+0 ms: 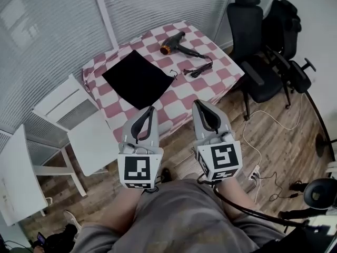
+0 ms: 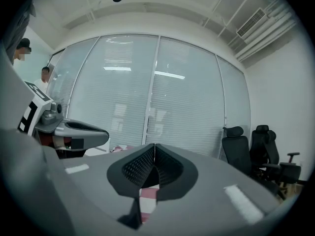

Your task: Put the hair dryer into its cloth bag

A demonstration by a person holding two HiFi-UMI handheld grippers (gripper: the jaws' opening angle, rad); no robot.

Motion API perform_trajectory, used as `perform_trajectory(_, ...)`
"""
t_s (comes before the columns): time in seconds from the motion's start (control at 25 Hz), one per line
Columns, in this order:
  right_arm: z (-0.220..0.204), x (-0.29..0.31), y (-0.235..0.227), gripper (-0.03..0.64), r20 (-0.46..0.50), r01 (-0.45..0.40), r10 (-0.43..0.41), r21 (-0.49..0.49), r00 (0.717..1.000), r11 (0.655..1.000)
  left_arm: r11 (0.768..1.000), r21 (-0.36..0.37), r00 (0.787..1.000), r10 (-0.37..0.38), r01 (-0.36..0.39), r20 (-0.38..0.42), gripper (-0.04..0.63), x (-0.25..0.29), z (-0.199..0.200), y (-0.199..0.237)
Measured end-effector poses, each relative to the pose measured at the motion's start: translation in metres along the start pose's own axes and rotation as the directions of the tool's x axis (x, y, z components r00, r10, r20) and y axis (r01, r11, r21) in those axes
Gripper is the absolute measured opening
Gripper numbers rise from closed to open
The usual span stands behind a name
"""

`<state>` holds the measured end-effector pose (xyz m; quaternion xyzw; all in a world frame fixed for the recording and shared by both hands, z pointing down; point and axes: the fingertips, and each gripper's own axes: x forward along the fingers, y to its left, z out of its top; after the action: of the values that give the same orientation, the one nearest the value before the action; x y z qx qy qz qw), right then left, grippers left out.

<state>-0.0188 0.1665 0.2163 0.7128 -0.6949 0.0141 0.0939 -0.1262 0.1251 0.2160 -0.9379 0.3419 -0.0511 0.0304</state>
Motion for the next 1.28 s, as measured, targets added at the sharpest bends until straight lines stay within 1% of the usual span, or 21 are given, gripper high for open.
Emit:
perform_trajectory(0.12,-0.003,0.009,-0.012,0.031,0.003,0.002,-0.002,0.006,1.000,1.000,1.000,0.007,1.000,0.004,-0.004,-0.007,0.002,0.016,-0.003,0.001)
perform_trajectory(0.32,-0.014,0.036,-0.035,0.031,0.003,-0.025,0.025,0.020,1.000,0.999,1.000,0.012,0.998,0.029,-0.028,-0.054,0.002,0.049,-0.019,0.005)
perform_trajectory(0.48,-0.024,0.074,-0.056,0.031,-0.007,-0.087,0.087,0.045,0.996,0.995,0.999,0.025,0.996,0.041,-0.039,-0.082,0.020,0.084,-0.035,0.007)
perform_trajectory(0.64,-0.037,0.114,-0.073,0.029,-0.022,-0.164,0.166,0.070,0.986,0.984,0.999,0.034,0.988,0.043,-0.038,-0.146,0.072,0.116,-0.072,0.012)
perform_trajectory(0.72,-0.047,0.130,-0.076,0.029,-0.040,-0.216,0.220,0.082,0.975,0.973,0.998,0.019,0.977,0.056,-0.053,-0.207,0.097,0.126,-0.095,0.016)
perform_trajectory(0.84,-0.067,0.149,-0.077,0.029,-0.084,-0.289,0.297,0.098,0.951,0.952,0.997,-0.007,0.955,0.074,-0.079,-0.288,0.101,0.138,-0.124,0.021)
perform_trajectory(0.96,-0.092,0.170,-0.075,0.029,-0.123,-0.343,0.357,0.125,0.926,0.931,0.997,-0.013,0.937,0.072,-0.081,-0.342,0.106,0.154,-0.147,0.026)
perform_trajectory(1.04,-0.105,0.183,-0.070,0.029,-0.127,-0.368,0.390,0.166,0.912,0.915,0.997,-0.024,0.926,0.061,-0.075,-0.371,0.113,0.162,-0.162,0.030)
perform_trajectory(1.16,-0.129,0.191,-0.059,0.029,-0.163,-0.410,0.448,0.223,0.879,0.885,0.997,-0.032,0.899,0.046,-0.067,-0.436,0.120,0.166,-0.189,0.034)
perform_trajectory(1.28,-0.152,0.192,-0.050,0.029,-0.206,-0.436,0.492,0.262,0.846,0.861,0.996,-0.063,0.868,0.020,-0.059,-0.497,0.121,0.167,-0.218,0.037)
